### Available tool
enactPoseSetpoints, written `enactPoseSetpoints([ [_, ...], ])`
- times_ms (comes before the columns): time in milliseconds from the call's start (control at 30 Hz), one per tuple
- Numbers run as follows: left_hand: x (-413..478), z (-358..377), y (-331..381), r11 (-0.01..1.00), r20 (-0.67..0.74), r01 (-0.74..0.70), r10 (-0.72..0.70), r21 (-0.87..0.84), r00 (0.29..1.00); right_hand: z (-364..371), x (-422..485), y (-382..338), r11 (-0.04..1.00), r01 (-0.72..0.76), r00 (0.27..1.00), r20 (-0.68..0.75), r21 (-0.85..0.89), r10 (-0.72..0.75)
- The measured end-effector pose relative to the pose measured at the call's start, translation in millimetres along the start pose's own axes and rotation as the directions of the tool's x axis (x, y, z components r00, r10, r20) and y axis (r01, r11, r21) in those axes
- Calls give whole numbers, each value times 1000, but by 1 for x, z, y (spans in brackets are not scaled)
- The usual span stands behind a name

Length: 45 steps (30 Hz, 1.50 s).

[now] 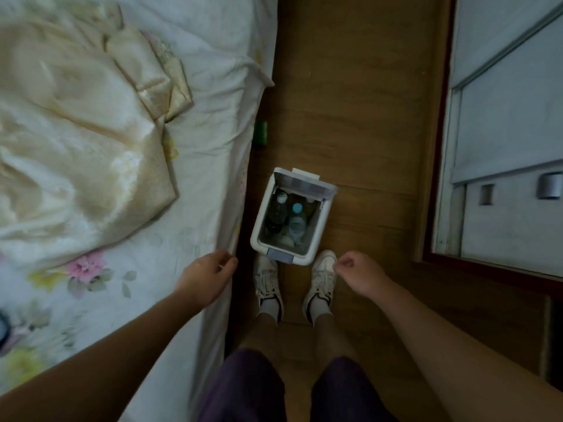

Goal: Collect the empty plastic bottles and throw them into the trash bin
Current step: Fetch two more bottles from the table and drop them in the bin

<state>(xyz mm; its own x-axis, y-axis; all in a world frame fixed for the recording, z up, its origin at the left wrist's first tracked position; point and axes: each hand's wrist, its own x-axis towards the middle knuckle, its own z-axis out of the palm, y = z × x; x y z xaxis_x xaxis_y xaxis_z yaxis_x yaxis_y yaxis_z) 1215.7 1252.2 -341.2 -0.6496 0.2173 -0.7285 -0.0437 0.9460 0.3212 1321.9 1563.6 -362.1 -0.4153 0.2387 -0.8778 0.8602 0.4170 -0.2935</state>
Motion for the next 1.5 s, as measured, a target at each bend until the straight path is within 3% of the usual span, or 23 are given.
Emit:
enactPoseSetpoints([
  [233,-123,-75,33,995,-21,-42,41,-90,999,-62,-143,-17,988,61,990,-133,143,-42],
  [400,-215,-95,32,952,-104,-24,-9,-306,994,-77,-248,-1,973,153,966,-234,175,-110],
  [633,-303,-45,21,832,-218,-12,-131,-554,967,-80,-278,46,967,153,977,-180,201,-117],
  [733,-336,-5,18,772,-263,17,-237,-635,935,-81,-273,50,979,175,983,-82,100,-167],
  [933,-435,107,3,491,-254,86,-583,-867,772,-71,-280,25,933,295,947,193,-207,-256],
  [1033,-486,164,-9,394,-233,94,-700,-914,675,-43,-297,11,837,442,889,282,-322,-361],
  [1167,-545,233,-20,177,-119,62,-843,-982,525,15,-327,-1,674,621,779,413,-401,-472],
  [1400,-633,326,-46,-88,62,-64,-941,-994,333,144,-390,-6,352,779,625,608,-518,-489],
  [1500,-671,364,-64,-197,155,-127,-947,-972,281,199,-412,4,274,793,604,648,-544,-464],
])
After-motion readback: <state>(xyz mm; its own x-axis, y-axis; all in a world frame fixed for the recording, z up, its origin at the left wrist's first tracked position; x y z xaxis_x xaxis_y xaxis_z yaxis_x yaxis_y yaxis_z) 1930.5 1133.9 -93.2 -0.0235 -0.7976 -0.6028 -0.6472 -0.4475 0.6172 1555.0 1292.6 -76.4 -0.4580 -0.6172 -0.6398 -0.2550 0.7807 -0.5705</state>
